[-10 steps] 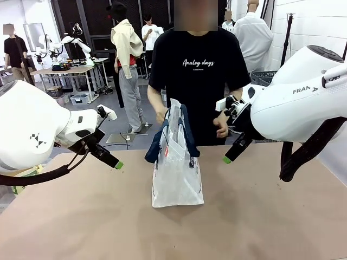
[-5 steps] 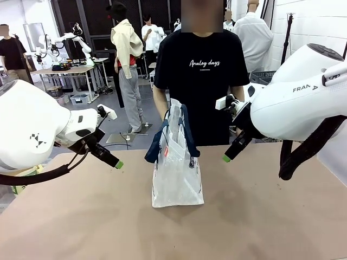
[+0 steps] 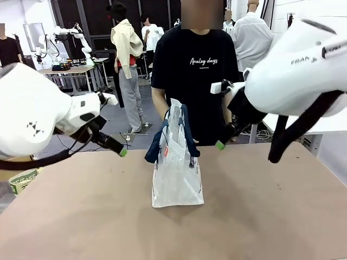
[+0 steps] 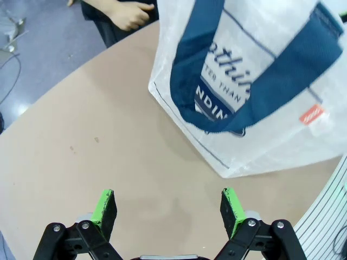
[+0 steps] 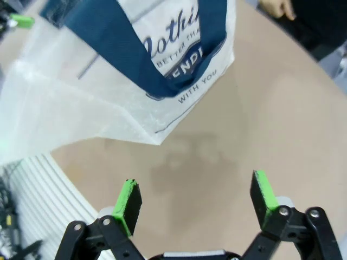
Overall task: Transfer purchased items from the store into the shopping bag.
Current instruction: Open the Reusable shopping bag in the center of the table.
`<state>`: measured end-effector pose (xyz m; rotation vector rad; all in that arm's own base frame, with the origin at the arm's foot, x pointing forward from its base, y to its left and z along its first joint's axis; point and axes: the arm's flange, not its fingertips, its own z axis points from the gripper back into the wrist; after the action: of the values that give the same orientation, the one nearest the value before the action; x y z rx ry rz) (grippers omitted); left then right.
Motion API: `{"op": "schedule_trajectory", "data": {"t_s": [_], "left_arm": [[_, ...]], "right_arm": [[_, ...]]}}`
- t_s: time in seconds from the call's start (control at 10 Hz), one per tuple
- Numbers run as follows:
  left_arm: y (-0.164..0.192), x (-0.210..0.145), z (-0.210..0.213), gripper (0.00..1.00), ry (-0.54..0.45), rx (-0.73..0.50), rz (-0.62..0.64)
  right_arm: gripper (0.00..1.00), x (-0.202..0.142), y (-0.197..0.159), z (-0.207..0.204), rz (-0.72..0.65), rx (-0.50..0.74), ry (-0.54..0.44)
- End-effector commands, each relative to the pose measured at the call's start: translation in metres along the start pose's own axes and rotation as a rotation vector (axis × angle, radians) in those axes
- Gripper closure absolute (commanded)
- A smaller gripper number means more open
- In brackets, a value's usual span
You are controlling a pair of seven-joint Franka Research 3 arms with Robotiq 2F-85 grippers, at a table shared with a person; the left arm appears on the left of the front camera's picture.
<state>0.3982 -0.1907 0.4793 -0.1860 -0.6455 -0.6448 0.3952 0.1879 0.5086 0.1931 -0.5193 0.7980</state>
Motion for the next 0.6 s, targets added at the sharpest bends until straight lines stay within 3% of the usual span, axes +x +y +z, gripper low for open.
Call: {"op": "schedule_trajectory", "data": {"t_s": [0.0,0.5], "left_arm": [[-0.005,0.034,0.026,0.0,0.038,0.064,0.11],[-0.004,0.108,0.051,0.0,0.057,0.072,0.272]], "right_arm": [[0.0,0.038,-0.003,0.014,-0.083,-0.035,0.028],[0.0,0.132,-0.019,0.025,-0.198,-0.064,0.019]]}}
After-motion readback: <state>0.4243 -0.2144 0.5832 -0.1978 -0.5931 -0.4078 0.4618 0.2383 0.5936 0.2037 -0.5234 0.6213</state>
